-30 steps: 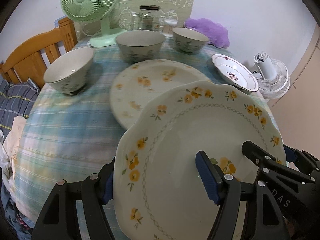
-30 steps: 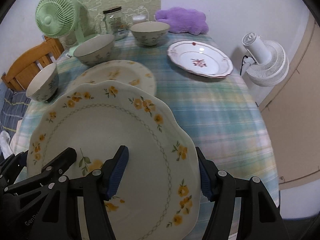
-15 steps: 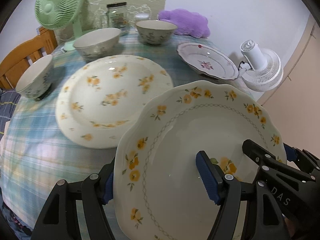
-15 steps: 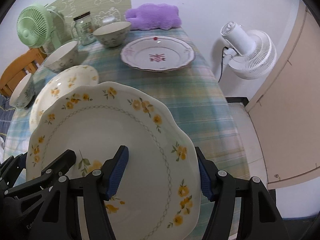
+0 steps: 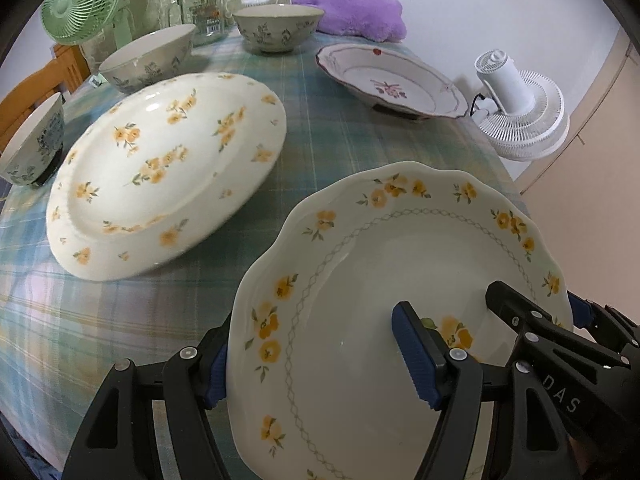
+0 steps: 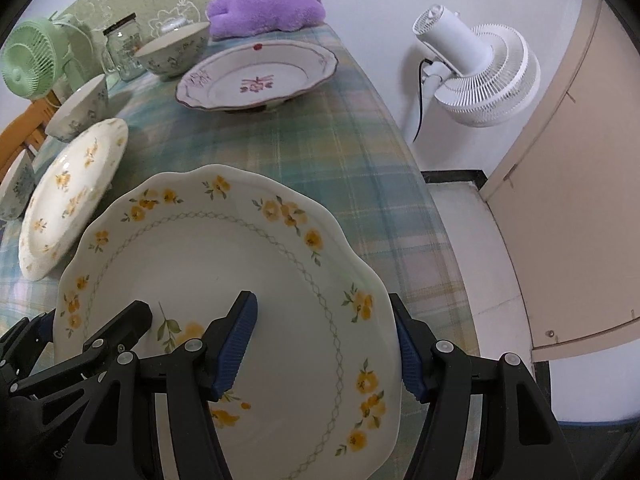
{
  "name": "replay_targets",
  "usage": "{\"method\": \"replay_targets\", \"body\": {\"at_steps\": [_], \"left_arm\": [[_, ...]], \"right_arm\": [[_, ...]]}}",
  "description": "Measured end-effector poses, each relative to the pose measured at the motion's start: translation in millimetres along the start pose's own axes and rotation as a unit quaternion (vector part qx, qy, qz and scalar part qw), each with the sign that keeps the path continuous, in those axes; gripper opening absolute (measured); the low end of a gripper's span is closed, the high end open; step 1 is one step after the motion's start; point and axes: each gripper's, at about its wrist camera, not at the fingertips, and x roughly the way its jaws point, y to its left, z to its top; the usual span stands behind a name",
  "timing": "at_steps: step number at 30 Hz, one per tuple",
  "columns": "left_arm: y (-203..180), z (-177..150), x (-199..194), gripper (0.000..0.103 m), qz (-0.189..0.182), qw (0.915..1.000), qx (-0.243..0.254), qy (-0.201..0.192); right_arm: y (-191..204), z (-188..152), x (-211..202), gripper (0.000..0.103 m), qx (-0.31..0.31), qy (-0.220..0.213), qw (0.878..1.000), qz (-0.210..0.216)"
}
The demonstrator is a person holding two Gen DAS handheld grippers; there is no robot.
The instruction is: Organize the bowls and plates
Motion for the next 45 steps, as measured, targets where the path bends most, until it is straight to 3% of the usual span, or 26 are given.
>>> {"method": "replay_targets", "body": {"at_steps": [6, 12, 24, 35, 45], "left_arm": [[-2.0, 3.7, 2.4, 0.072, 0.015, 0.9999, 0.0, -0.008], [-0.4, 6.6, 1.3, 0.074, 0.023, 0.9996, 0.006, 0.016], [32.2, 18.7, -41.8, 0.086, 0.018, 0.9998, 0.006, -0.003], [99.4, 27.2, -77.4, 0.089, 0.022, 0.9989, 0.024, -0.034], [152.7, 41.0, -87.0, 0.09, 0.019, 0.9985, 0.036, -0.036]], "right_arm": [[0.3, 3.7, 8.4, 0.068, 0.004, -0.002, 1.0, 0.002], [-2.9, 9.5, 10.7, 0.068, 0.007, 0.017, 1.0, 0.014], [17.1, 22.3, -41.9, 0.078, 0.02, -0.023, 1.0, 0.004], [83.6, 22.1, -78.6, 0.078, 0.028, -0.065, 0.997, 0.003], [155.4, 27.5, -88.6, 0.078, 0.026, -0.084, 0.996, 0.005]]}}
